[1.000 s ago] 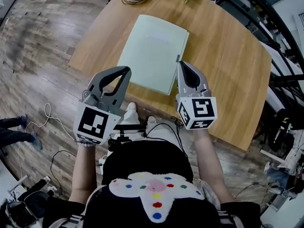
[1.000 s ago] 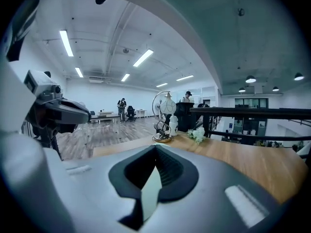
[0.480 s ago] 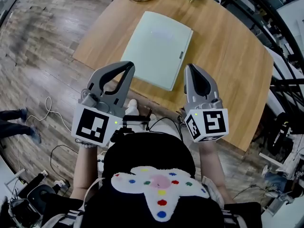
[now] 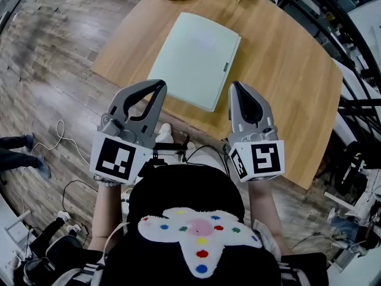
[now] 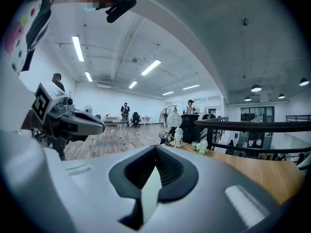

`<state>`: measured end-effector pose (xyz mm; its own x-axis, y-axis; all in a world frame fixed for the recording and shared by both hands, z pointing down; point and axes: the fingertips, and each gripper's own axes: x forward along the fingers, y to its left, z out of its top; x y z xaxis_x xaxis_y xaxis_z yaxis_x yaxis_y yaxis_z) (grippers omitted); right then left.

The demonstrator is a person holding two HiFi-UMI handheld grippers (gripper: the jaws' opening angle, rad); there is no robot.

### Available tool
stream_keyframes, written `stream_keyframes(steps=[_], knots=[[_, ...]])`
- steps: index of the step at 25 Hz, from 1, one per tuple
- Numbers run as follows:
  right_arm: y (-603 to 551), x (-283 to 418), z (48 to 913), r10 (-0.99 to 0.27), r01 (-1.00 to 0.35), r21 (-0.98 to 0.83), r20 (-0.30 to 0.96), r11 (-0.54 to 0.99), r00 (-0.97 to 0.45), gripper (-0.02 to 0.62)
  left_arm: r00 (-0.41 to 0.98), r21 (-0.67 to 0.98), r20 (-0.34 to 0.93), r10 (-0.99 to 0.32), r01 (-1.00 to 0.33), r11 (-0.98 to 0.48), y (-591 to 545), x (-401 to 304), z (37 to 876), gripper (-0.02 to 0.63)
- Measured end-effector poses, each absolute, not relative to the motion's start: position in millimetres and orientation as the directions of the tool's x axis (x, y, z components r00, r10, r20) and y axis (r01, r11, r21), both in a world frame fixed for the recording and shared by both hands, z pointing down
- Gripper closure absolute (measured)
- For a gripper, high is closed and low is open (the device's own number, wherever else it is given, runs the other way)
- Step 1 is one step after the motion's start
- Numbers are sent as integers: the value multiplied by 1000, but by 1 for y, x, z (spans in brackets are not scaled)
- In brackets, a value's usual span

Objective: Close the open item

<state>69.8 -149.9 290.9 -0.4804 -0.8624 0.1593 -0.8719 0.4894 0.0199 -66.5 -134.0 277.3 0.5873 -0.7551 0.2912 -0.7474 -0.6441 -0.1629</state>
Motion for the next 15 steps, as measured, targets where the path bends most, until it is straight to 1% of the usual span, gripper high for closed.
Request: stream_keyframes(steps=[15], knots=[[-147,69,297,-855,-868,26,187,497,-484,588,571,-138,297,-766,-768,-626,-133,-70,280,600]])
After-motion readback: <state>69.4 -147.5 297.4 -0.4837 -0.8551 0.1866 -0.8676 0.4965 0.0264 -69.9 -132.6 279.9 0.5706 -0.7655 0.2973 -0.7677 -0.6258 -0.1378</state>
